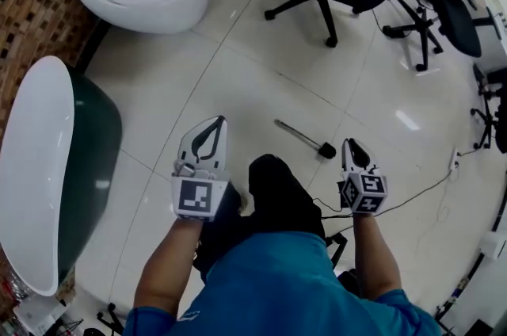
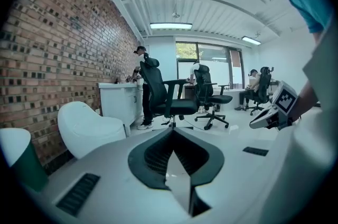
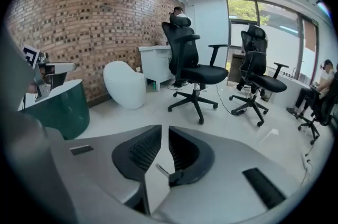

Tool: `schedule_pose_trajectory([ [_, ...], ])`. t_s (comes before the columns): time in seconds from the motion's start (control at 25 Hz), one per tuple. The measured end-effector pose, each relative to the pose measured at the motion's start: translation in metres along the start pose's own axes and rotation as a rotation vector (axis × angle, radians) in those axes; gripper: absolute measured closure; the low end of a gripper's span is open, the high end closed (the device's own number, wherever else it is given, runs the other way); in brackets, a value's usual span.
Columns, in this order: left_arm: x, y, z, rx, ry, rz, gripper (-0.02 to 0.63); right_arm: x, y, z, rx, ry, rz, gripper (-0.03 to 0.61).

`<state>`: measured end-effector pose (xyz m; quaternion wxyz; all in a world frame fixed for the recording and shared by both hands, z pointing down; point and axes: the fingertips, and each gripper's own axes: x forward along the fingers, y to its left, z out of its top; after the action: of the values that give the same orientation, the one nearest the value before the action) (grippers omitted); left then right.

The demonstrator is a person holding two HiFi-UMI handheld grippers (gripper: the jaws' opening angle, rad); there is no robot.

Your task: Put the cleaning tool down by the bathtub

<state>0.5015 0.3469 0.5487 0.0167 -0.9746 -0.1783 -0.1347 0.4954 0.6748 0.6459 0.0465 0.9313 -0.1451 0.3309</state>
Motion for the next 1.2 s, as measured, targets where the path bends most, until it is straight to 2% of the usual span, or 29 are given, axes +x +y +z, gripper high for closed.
schedule_pose_trajectory([
  [0.2, 0.034, 0.007, -0.114, 0.027, 0.025, 0.027, 0.614, 0.087, -0.01, -0.113, -0.108, 0.1, 0.012, 0.472],
  [0.32, 0.05, -0.004, -0.157, 0.067, 0.006, 0.019, 0.614, 0.133, -0.018, -0.174, -0.176, 0.143, 0.023, 0.468],
  [0.44, 0.074, -0.018, -0.188, 0.074, 0.003, -0.028, 0.614, 0.17, -0.025, -0.216, -0.211, 0.154, 0.043, 0.461],
  [0.6, 0.097, -0.034, -0.214, 0.115, -0.017, -0.048, 0.614, 0.208, -0.029, -0.265, -0.286, 0.192, 0.088, 0.45],
  [0.68, 0.103, -0.035, -0.23, 0.135, 0.006, -0.034, 0.614, 0.226, -0.03, -0.292, -0.352, 0.239, 0.123, 0.431],
  [0.76, 0.106, -0.035, -0.243, 0.121, 0.034, -0.011, 0.614, 0.243, -0.031, -0.319, -0.427, 0.297, 0.158, 0.425],
  [0.92, 0.102, -0.032, -0.235, 0.074, 0.011, 0.025, 0.614, 0.264, -0.036, -0.369, -0.535, 0.406, 0.202, 0.425],
  [1.04, 0.094, -0.034, -0.244, 0.03, 0.04, 0.026, 0.614, 0.281, -0.042, -0.396, -0.578, 0.461, 0.207, 0.425],
  [1.12, 0.091, -0.039, -0.248, 0.038, 0.047, 0.014, 0.614, 0.293, -0.046, -0.409, -0.597, 0.484, 0.201, 0.425],
  [1.2, 0.089, -0.047, -0.25, 0.08, 0.051, 0.001, 0.614, 0.304, -0.05, -0.422, -0.615, 0.505, 0.199, 0.425],
])
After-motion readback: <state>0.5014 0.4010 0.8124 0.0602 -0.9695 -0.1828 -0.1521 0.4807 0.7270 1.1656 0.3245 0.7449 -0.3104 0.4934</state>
